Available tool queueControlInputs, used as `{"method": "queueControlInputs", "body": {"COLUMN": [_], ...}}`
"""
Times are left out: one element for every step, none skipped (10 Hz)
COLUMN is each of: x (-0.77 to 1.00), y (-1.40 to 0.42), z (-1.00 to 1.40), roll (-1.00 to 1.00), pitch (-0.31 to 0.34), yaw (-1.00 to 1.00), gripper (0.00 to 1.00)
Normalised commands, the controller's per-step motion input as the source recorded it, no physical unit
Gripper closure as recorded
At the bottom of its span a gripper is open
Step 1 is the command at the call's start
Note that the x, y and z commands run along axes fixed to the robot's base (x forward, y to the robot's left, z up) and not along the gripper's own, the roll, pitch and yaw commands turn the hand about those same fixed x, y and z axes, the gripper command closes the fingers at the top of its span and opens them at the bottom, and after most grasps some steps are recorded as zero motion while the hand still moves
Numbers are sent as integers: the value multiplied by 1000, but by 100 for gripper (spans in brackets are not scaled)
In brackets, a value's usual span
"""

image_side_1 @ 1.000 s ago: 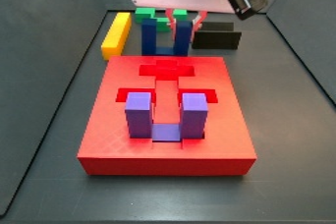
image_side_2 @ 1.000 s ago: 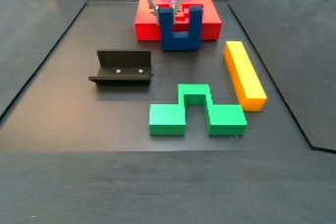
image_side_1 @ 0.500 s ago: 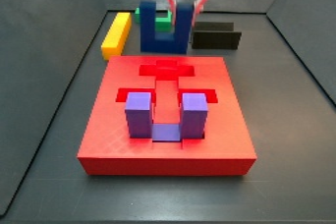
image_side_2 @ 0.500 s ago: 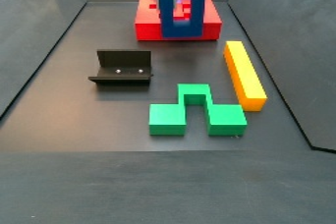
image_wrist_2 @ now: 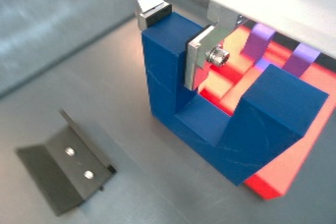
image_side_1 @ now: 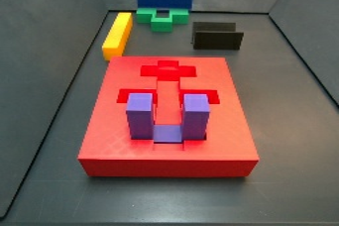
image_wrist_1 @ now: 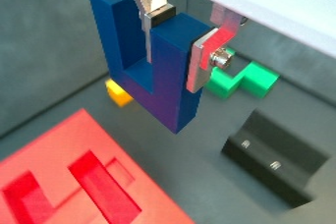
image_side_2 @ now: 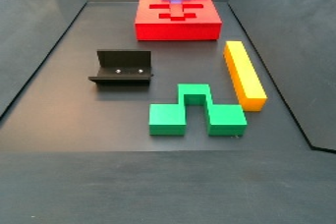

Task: Pick up the blue object. Move up. Move to above the board. Insert the blue object.
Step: Move to above the board.

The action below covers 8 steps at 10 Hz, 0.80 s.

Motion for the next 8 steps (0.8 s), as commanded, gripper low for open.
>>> {"method": "queueControlInputs", "body": {"x": [38, 38, 33, 24, -436, -446, -456, -238], "y": [0, 3, 3, 2, -1400, -1400, -1400, -817], "z": [978, 634, 306, 228, 435, 407, 416, 228], "roll": [-32, -23, -25, -26, -57, -2, 24, -21], "pitch": [88, 96, 75, 65, 80, 43, 17, 28], "yaw": [-6, -9, -4, 2, -89, -78, -38, -10], "gripper": [100, 100, 100, 100, 100, 100, 100, 100]}}
